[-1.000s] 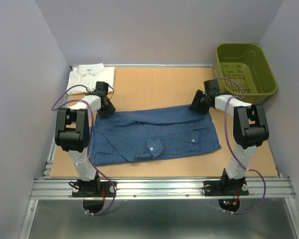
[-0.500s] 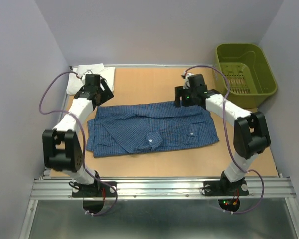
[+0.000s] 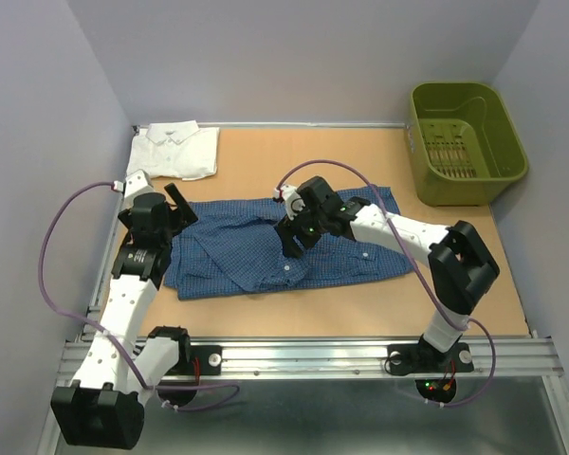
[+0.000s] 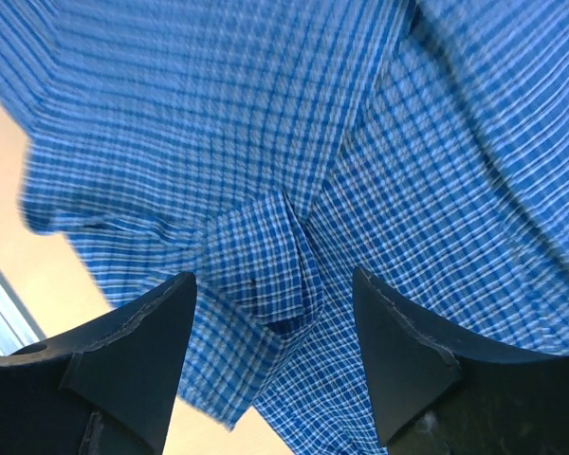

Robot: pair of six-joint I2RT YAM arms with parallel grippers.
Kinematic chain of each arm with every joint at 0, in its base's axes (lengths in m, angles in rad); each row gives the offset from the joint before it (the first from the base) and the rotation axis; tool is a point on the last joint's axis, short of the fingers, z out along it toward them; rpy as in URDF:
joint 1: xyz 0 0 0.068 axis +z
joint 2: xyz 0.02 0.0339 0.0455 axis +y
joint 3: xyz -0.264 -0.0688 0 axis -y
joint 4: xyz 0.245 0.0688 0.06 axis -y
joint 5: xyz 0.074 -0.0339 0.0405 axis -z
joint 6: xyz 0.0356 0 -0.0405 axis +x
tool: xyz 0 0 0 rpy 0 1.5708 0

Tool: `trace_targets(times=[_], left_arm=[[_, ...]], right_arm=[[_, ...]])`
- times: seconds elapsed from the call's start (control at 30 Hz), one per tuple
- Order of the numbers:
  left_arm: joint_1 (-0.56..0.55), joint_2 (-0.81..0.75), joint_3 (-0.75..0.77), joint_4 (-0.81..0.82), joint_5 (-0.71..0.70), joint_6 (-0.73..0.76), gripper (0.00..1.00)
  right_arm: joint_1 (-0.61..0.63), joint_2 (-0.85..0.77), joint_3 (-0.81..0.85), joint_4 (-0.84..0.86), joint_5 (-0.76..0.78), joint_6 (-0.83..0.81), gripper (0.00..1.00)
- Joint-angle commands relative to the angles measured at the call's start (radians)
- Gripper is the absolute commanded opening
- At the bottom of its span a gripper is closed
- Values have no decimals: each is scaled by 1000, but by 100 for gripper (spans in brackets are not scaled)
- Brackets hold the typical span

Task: Fold and stack the long sleeve shirts
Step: Fold the shirt

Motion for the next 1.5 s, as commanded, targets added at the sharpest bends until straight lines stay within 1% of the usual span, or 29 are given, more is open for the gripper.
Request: trace_targets(times=[0.0,0.1,0.23,0.3,0.4,0.6,0.83,0.97,1.0,1.07,1.2,1.27,1.37,1.47], left_arm=[[3,-80,-48,31,-33,35,99],[1,-143,-88,40,-36,41,99],[1,-180,-156,60,-35,4,99],[1,-186,-157,70,-28,13,99],[3,-190,-157,86,-51,16,99],[3,-176,-158,91,-42,23,99],[1,-165,-158,96,-33,24,99],[1,-167,-160,96,-33,26,99],[1,-168,-160,96,-33,26,99],[3,-168,-160,97,-33,26,99],[1,-167,-161,97,-30,26,99],[1,-167,-161,99,-27,27,99],[1,-165,-161,99,-27,29,99],[1,-170,-163,100,-27,29,99]], right_arm=[[9,29,-23,-32,-4,-7,72],[15,28,-46,-40,-47,12,72],[38,5,-82,-54,-140,23,72],[47,-6,-99,-65,-193,27,71],[73,-17,-119,-74,-199,29,68],[96,-32,-137,-80,-204,36,66],[116,-37,-154,-92,-154,18,65],[139,-31,-146,-135,-145,0,60],[147,-32,-148,-140,-133,-5,58],[150,-40,-149,-149,-100,-5,57],[150,-80,-131,-148,28,-2,58],[150,-77,-114,-149,81,-13,63],[148,-51,-100,-151,123,-29,66],[148,-26,-83,-148,113,-45,68]])
